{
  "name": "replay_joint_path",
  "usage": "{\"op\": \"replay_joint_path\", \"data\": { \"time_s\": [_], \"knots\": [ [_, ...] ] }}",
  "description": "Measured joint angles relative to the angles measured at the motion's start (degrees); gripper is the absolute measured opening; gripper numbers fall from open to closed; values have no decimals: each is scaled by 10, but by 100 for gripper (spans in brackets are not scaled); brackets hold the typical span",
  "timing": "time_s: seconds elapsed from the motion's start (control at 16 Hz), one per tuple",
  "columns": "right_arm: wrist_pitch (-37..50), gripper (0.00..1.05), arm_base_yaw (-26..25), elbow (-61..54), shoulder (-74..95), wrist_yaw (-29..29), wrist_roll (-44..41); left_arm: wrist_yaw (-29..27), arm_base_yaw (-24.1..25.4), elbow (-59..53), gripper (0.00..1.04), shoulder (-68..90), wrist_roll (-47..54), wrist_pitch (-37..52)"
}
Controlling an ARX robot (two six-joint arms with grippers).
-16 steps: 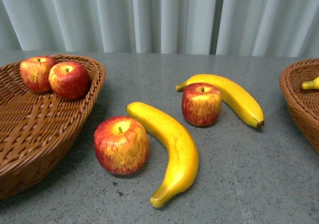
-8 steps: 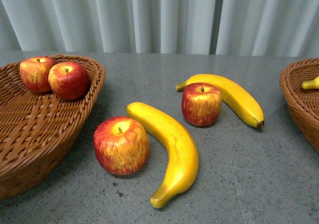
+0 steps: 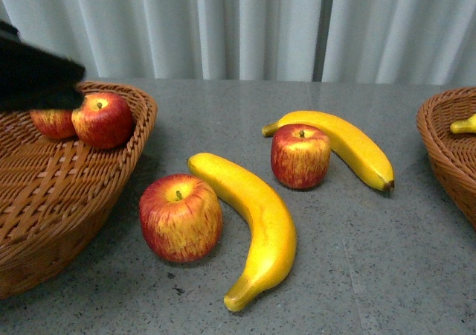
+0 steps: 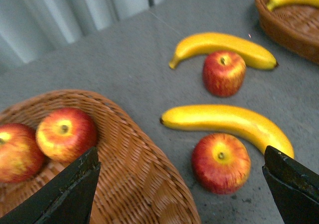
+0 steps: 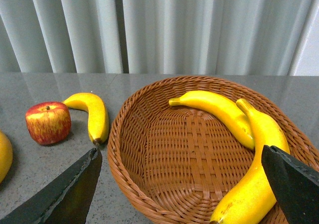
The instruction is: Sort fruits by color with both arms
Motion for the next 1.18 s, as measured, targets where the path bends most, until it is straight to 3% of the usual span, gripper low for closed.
{"op": "replay_joint_path", "data": {
  "time_s": [0.25, 0.44, 1.18],
  "knots": [
    [0, 98, 0, 0, 0, 0, 0, -2, -17, 6, 98, 85, 58, -14],
    [0, 98, 0, 0, 0, 0, 0, -9, -59, 37, 98, 165, 95, 1],
    [0, 98, 0, 0, 0, 0, 0, -7, -110, 83, 98, 279, 123, 29]
  ]
}}
